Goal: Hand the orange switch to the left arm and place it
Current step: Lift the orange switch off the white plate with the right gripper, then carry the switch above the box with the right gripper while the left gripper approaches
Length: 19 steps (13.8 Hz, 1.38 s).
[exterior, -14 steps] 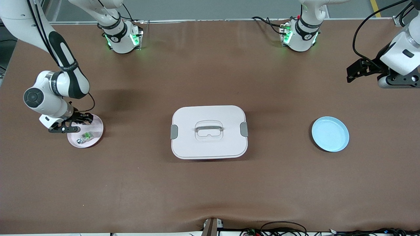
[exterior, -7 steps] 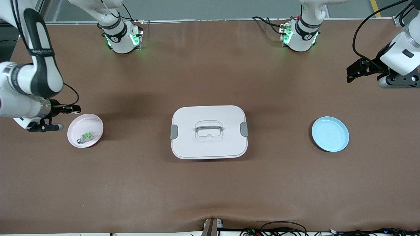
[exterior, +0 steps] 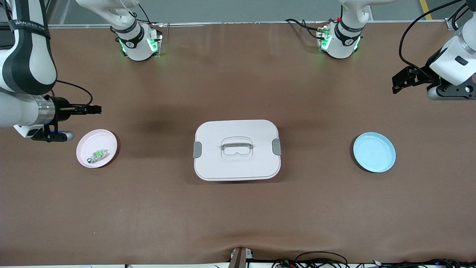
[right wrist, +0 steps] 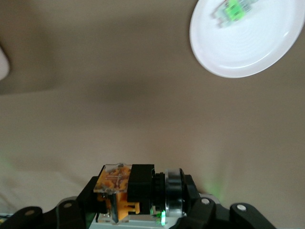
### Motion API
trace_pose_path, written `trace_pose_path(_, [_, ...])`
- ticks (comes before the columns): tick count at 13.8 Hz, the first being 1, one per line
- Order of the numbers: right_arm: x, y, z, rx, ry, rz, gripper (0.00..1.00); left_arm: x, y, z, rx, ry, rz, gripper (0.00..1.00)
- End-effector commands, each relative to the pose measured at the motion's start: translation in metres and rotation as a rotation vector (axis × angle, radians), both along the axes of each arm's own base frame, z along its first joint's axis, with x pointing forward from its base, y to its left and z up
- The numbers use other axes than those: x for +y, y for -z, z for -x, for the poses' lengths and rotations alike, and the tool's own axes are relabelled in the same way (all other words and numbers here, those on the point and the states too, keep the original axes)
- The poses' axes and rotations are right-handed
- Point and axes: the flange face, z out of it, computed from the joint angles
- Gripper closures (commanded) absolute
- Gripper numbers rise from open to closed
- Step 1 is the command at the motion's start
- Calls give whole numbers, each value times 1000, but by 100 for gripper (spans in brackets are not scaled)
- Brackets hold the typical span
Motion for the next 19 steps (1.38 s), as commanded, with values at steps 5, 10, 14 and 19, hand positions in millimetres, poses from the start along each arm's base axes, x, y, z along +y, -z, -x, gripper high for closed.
trace_pose_path(5, [113,-41,9,33,162,-16,82,-2,-8,8,11,-5,8,0])
trace_pose_path(10, [214,-66,20,69,331,-42,83,-2,-8,8,12,-7,8,0])
trace_pose_path(14, [282,-77,30,123,509,-126,83,-5,-6,7,15,-2,6,0])
trace_pose_path(19, [358,-81,38,213,710,-261,83,-50,-1,9,12,102,7,0])
